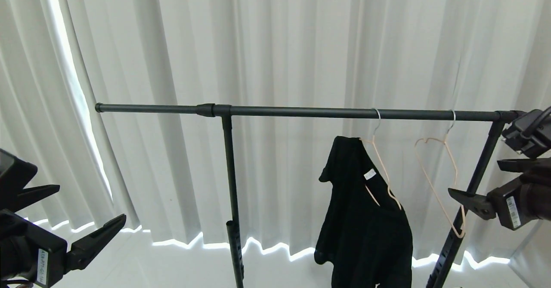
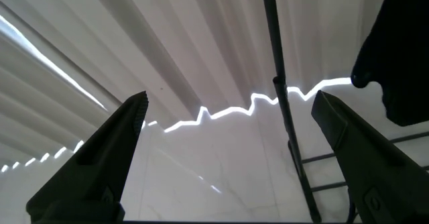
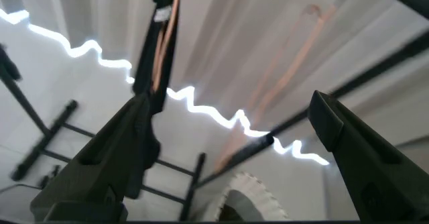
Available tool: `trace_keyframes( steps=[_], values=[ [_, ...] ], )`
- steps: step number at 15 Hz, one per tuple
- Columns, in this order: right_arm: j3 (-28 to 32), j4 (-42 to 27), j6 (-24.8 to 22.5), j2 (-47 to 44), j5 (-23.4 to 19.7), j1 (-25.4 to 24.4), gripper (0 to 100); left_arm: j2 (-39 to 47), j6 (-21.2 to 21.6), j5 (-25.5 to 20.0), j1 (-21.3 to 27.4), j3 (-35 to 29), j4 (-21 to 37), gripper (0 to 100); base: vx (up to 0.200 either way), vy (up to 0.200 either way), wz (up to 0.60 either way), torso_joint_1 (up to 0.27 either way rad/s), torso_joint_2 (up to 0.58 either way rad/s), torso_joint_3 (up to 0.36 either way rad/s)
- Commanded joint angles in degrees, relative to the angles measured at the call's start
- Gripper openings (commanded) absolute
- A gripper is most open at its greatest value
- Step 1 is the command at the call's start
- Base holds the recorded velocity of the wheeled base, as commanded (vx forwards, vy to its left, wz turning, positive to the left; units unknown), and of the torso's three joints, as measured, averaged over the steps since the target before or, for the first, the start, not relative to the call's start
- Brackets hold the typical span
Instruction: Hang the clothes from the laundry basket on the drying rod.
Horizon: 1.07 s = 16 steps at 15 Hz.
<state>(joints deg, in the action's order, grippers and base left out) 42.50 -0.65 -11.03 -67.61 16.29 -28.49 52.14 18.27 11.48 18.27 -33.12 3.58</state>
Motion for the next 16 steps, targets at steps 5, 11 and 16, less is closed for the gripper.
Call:
trace_keyframes(
  steps=[5,11,16],
  values=[
    [-4.09,4.34,-6.19,2.48,0.15,4.32,100,-1.69,0.01,0.21,-0.96,0.16,0.02,100,-0.2,0.0,0.0,0.001,0.0,0.002],
    [-6.02,6.97,-11.29,6.44,0.06,17.06,100,-6.88,-0.52,0.21,-11.07,2.8,0.02,100,-0.033,0.0,0.0,0.0,0.0,0.001],
    [-10.86,7.06,-11.2,11.71,0.15,20.05,100,-15.23,-0.43,0.12,-22.58,11.85,-0.07,100,0.0,0.0,0.0,0.0,0.0,0.0]
  ],
)
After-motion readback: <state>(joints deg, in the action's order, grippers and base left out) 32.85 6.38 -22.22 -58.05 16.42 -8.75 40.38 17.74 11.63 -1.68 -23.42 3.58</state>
